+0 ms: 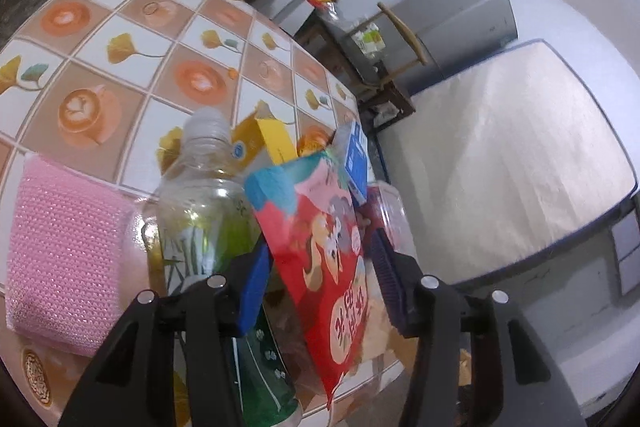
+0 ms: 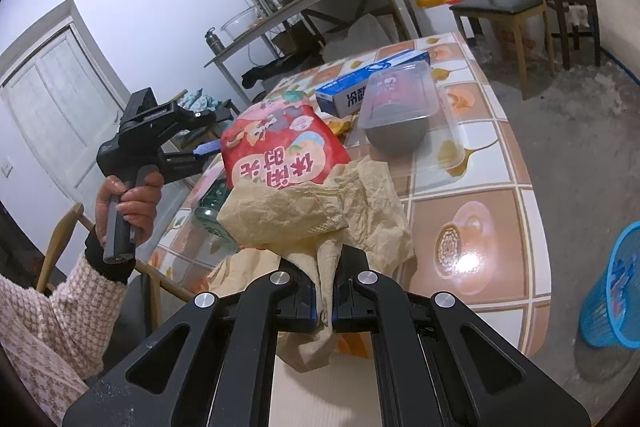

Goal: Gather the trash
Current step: 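Grasp a red-and-teal wrapper with the left tool while the right tool holds the paper bag, then carry both items to the blue wastebasket and open both tools over it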

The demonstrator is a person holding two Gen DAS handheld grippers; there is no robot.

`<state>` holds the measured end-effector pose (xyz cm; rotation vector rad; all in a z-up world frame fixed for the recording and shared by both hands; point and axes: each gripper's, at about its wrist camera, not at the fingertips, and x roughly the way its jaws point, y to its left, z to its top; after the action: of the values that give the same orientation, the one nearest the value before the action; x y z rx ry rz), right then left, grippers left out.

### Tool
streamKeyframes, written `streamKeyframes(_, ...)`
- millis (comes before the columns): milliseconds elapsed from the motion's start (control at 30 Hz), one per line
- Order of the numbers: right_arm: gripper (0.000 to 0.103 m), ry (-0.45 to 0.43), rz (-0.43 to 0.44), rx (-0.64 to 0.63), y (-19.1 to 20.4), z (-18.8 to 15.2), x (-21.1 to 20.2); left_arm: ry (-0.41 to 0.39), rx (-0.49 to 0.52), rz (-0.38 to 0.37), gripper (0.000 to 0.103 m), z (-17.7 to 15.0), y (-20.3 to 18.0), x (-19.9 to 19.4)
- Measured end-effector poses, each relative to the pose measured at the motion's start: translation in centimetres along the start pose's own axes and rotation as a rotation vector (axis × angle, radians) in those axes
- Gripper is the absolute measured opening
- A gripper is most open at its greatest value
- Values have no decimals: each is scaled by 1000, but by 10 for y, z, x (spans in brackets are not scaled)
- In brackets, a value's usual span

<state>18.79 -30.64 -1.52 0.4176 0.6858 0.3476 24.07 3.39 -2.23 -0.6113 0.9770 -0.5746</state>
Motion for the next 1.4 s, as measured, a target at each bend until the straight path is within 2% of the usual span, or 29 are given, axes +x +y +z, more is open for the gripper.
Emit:
streamKeyframes(67, 3, -1, 0, -1, 0, 0, 0, 2, 28, 37, 47, -2, -5, 2)
streamKeyframes(133, 3, -2, 0, 0, 0, 0, 0, 4, 58, 81, 41, -5, -9, 5)
streamKeyframes(200, 3, -6, -1, 1, 0, 0, 0, 8, 82, 122, 29, -7, -12, 7)
streamKeyframes(300, 3, -10, -4, 3, 0, 0, -2, 15, 80, 118, 15, -9, -12, 7)
streamKeyframes(567, 3, -41, -12, 4, 0, 0, -13, -18, 91, 71, 2, -10, -22, -3)
streamKeyframes(700, 3, -66, -13, 2, -1, 1, -22, -57, 120, 39, 1, -13, -38, -15)
streamKeyframes(1133, 3, -181, -4, -23, 2, 4, -62, -205, 275, 6, 1, -28, -114, -77)
streamKeyframes(1400, 3, -278, -22, -11, -7, 2, -96, -246, 370, -53, 1, -40, -166, -97)
